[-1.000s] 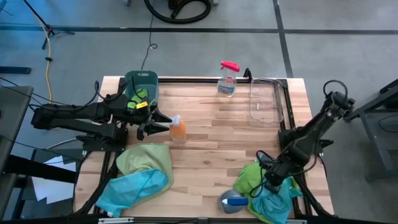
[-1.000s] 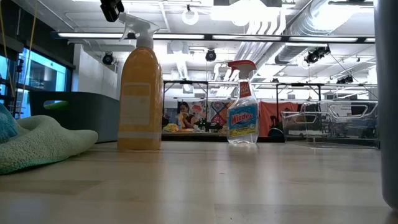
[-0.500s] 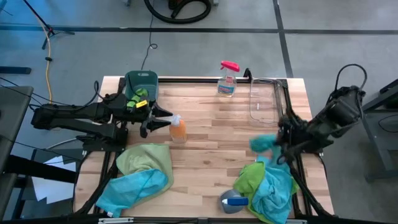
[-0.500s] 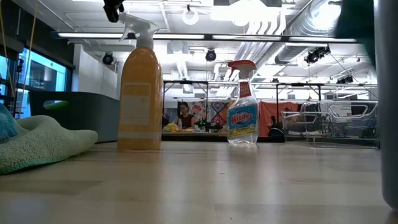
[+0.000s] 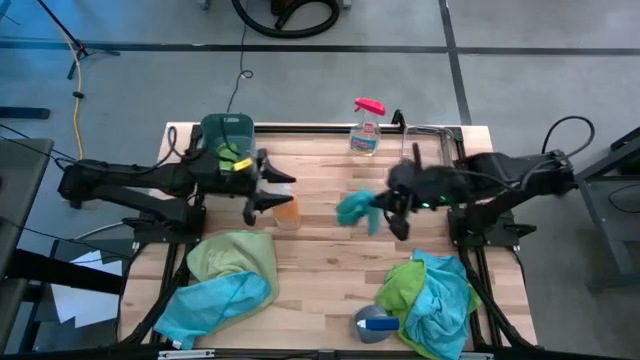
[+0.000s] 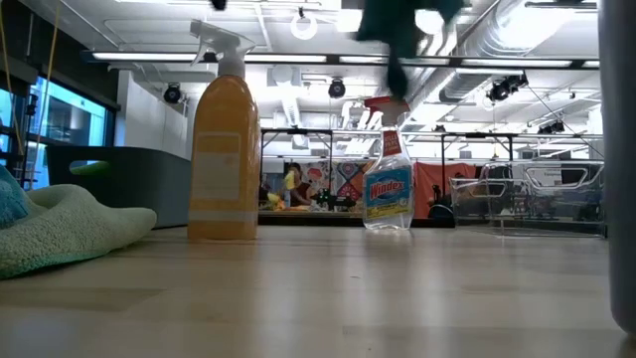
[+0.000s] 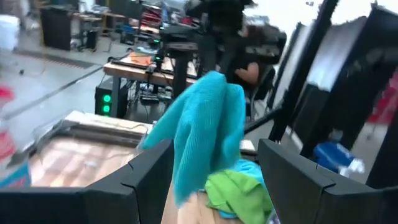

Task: Sort microfiber towel by color & place in baskets
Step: Put the blue microfiber towel into the transparent bin

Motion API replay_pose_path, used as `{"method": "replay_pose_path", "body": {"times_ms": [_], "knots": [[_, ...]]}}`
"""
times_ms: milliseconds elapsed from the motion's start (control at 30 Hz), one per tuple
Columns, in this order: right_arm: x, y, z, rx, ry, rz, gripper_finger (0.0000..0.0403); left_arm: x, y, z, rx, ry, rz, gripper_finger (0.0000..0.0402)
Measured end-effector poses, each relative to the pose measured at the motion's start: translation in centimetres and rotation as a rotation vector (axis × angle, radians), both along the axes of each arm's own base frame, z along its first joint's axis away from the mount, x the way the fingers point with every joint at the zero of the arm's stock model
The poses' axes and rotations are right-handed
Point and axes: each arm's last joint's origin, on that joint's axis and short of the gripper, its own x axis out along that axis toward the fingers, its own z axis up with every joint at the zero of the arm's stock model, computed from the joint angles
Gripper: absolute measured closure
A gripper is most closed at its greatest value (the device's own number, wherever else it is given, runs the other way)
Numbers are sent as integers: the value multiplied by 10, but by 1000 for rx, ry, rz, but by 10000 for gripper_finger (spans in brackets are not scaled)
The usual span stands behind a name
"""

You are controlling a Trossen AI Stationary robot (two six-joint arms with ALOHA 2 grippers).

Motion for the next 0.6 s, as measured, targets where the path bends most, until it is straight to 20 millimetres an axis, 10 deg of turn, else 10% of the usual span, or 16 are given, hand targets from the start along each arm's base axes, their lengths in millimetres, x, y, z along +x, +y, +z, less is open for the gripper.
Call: {"method": "replay_pose_path", "body": {"times_ms": [600], "knots": [[62,-8,1,-91,-254,292,403,93,-14,7,180,128,-140,179]]}}
